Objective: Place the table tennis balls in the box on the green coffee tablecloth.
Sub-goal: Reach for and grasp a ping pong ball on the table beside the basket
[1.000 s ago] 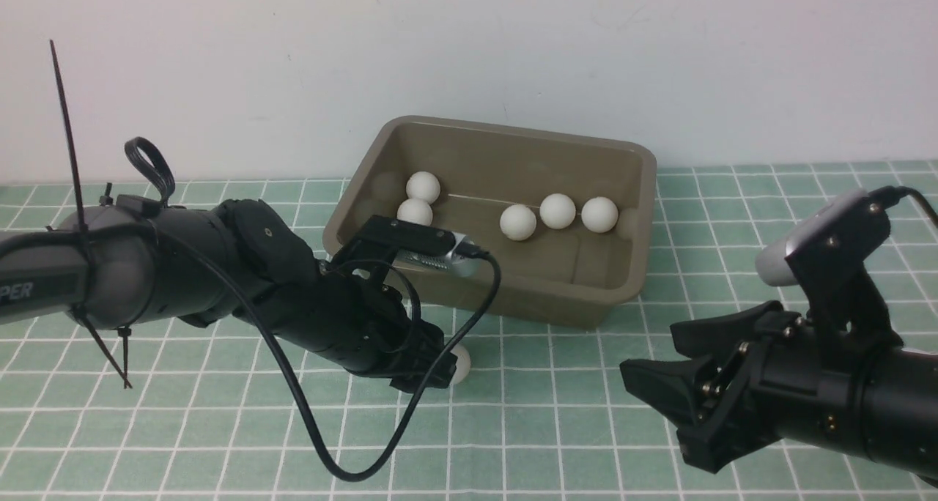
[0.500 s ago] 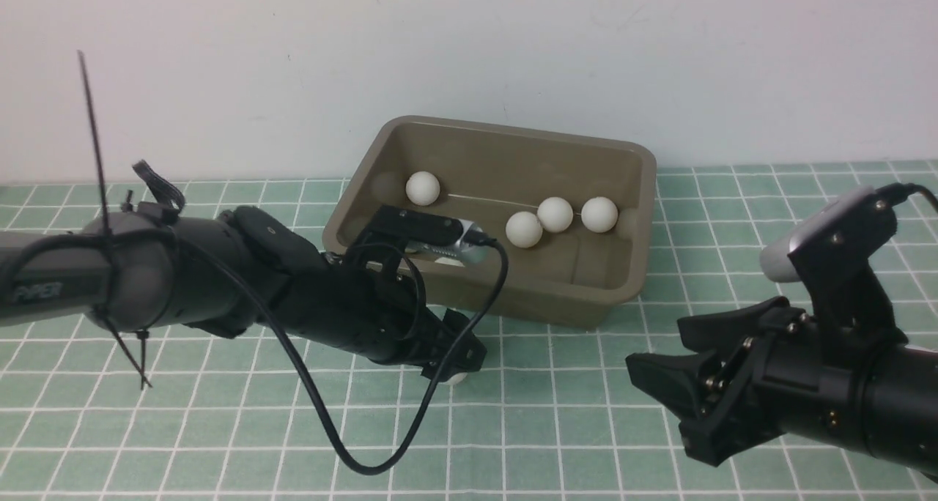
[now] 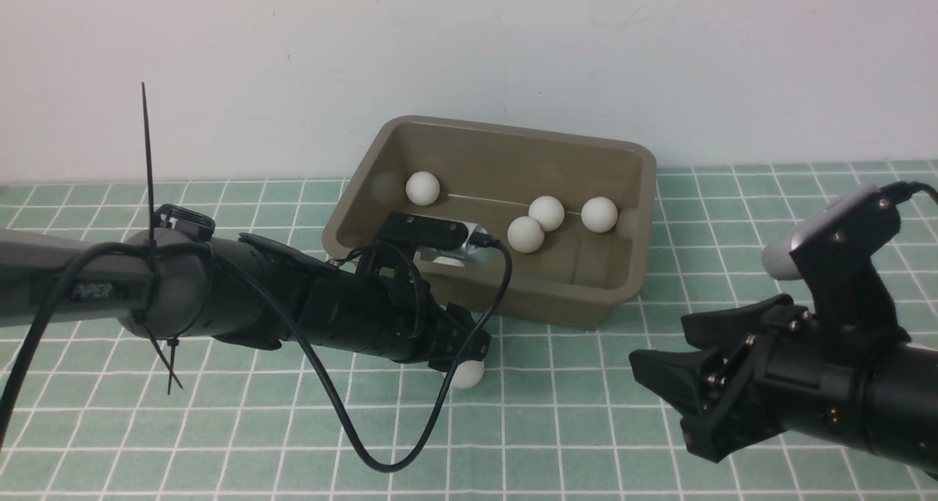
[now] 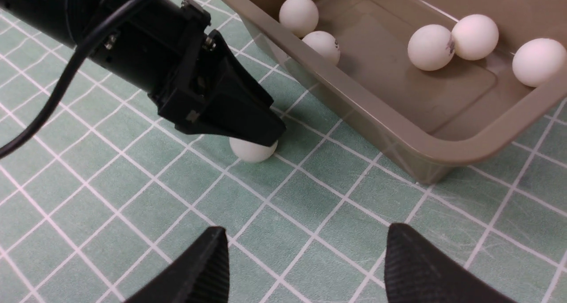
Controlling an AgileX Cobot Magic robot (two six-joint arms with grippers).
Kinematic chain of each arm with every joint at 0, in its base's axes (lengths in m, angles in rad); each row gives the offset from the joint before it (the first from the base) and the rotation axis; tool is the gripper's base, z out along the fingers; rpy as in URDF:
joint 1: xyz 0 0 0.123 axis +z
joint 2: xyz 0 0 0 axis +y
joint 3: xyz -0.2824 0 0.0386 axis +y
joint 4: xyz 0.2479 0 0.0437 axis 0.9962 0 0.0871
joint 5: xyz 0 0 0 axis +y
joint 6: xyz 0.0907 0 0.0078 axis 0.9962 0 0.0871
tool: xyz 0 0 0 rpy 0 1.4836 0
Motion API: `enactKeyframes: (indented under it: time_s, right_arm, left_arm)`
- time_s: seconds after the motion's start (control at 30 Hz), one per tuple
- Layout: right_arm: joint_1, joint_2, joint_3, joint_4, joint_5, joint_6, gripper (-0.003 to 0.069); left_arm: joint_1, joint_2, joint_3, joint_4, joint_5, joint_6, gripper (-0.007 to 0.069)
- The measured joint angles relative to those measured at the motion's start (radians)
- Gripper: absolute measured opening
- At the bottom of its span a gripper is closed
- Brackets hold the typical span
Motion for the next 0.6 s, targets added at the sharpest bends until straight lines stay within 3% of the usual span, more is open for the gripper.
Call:
enactKeyframes:
  time_s: [0.2, 0.27, 0.43, 0.6]
  right_arm:
    - [0.000, 0.000, 0.000, 0.000, -0.027, 0.000, 0.0429]
    - [0.000, 0.000, 0.000, 0.000, -0.029, 0.000, 0.0429]
    - [0.000, 0.000, 0.000, 0.003, -0.032, -0.001, 0.0429]
    - [0.000, 0.000, 0.000, 0.004, -0.041, -0.020, 0.0429]
  left_arm:
    - [0.000, 0.004, -0.002, -0.010, 0.001, 0.027, 0.0096]
    - [0.000, 0.004, -0.002, -0.015, 0.001, 0.027, 0.0079]
    - [0.000, 0.005, -0.002, -0.022, 0.001, 0.030, 0.0086]
    - [0.000, 0.006, -0.002, -0.014, 0.018, 0.049, 0.0186]
